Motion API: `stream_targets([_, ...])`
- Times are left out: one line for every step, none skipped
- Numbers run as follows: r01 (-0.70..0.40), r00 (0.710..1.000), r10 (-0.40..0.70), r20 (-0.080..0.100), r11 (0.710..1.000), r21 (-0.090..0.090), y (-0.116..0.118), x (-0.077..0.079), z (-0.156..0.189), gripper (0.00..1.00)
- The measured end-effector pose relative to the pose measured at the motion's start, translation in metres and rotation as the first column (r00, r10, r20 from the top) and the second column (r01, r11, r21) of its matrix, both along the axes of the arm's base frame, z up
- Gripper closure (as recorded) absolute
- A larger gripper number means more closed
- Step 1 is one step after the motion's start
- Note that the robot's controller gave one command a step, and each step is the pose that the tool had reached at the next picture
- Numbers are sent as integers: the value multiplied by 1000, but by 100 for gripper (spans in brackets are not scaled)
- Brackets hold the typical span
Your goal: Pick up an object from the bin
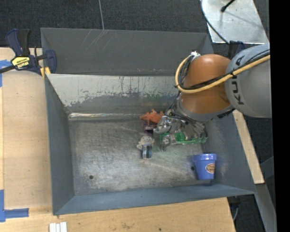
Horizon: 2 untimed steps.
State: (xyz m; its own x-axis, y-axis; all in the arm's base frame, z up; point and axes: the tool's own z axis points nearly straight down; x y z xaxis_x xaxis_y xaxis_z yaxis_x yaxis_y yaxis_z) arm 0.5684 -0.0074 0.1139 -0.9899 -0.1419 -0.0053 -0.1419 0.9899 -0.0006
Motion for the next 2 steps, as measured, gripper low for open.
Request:
stream_targets([0,1000,0,1,1000,0,0,0,6,100])
stream_targets([1,1000,-1,-4,1000,0,0,-1,13,100])
